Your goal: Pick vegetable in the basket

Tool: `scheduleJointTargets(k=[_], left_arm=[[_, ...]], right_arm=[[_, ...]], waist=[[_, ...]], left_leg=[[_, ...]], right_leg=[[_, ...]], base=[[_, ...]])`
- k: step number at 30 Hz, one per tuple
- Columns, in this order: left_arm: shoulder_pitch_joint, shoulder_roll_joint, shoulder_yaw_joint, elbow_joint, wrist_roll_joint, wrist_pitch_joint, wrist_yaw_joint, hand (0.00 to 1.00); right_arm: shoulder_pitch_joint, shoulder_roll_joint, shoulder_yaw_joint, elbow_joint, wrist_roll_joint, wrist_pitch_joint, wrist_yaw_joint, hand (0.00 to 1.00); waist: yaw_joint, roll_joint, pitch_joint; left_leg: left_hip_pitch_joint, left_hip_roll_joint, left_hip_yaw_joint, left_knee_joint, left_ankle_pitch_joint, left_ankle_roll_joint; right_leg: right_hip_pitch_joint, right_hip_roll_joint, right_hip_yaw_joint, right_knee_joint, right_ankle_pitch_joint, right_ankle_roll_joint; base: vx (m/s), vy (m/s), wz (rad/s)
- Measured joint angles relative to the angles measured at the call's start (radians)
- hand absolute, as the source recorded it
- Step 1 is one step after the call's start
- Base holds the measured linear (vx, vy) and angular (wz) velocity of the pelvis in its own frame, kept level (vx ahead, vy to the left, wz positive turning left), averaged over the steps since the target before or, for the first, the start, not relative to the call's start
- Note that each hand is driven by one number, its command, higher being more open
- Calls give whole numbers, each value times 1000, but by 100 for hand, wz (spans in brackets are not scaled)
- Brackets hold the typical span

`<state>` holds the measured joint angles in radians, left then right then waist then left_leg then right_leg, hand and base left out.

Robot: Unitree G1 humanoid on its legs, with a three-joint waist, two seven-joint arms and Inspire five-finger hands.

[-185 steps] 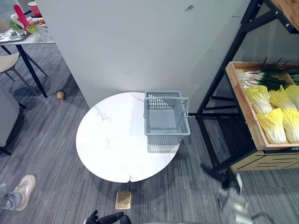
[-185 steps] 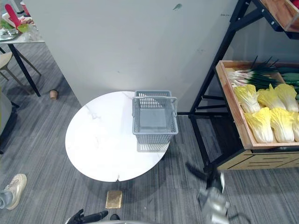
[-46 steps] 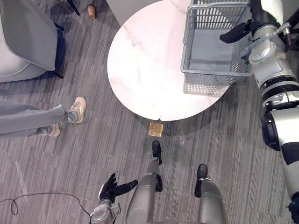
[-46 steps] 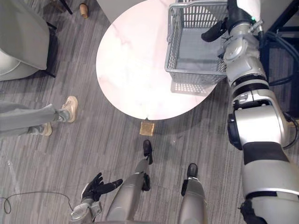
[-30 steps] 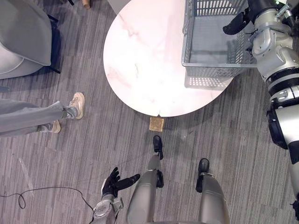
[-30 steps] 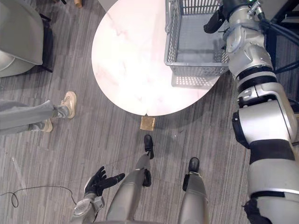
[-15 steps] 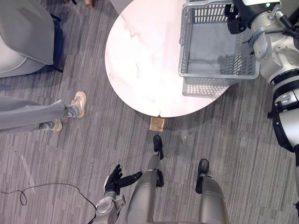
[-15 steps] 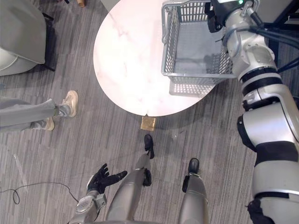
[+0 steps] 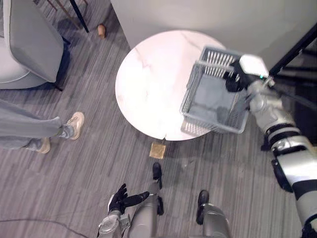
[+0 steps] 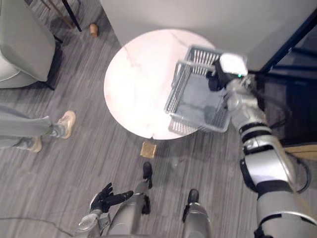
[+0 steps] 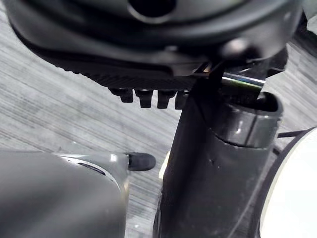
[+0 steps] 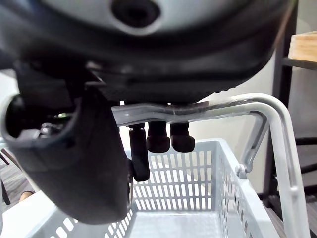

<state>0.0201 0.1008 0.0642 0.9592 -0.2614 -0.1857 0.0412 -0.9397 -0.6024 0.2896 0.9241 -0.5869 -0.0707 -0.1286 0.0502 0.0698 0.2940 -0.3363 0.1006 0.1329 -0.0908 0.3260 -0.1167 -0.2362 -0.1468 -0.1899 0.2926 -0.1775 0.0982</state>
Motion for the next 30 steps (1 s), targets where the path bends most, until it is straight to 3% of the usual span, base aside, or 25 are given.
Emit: scheduleJointTargets(k=[4,9,13,19,22,25,30], left_arm=[[16,8,1,8,39,3,0,100],[43,30,40,49,115,39,-19,100],[47,54,44,79,160,46,-34,100],[86,50,72,116,198,63,-53,100],[91,48,78,129,226,66,-60,100],[110,45,79,135,235,66,-61,100],[119,22,121,149,236,67,-54,100]], right_arm=[[204,35,-34,-120,100,-9,35,0],[540,55,-69,-342,279,-32,119,0],[818,87,-195,-447,378,-35,178,0],[1141,225,-356,-474,432,-25,214,0],[1205,314,-438,-420,473,-22,202,0],[1246,448,-527,-222,511,-23,181,0],[1223,509,-675,37,554,-23,148,0]], waist=[[-8,-31,-42],[-75,-104,-101],[-114,-130,-143],[-178,-140,-212],[-217,-139,-216],[-221,-139,-262],[-220,-120,-283]], left_leg=[[58,15,42,-5,-64,53],[123,5,126,-5,-97,65],[164,-1,152,-6,-117,66],[198,7,180,-6,-136,57],[215,9,191,-6,-140,55],[228,19,203,-6,-155,42],[241,19,211,-6,-162,39]], right_leg=[[46,18,40,-46,21,7],[114,14,116,-140,72,26],[151,11,138,-162,74,27],[172,17,166,-179,72,24],[181,19,178,-179,73,23],[185,29,188,-181,65,11],[195,29,194,-181,60,3]], base=[[-9,23,-35],[49,34,-40],[47,6,-19],[43,-17,-16],[14,-15,-16],[-2,-19,-8],[20,-9,-5]])
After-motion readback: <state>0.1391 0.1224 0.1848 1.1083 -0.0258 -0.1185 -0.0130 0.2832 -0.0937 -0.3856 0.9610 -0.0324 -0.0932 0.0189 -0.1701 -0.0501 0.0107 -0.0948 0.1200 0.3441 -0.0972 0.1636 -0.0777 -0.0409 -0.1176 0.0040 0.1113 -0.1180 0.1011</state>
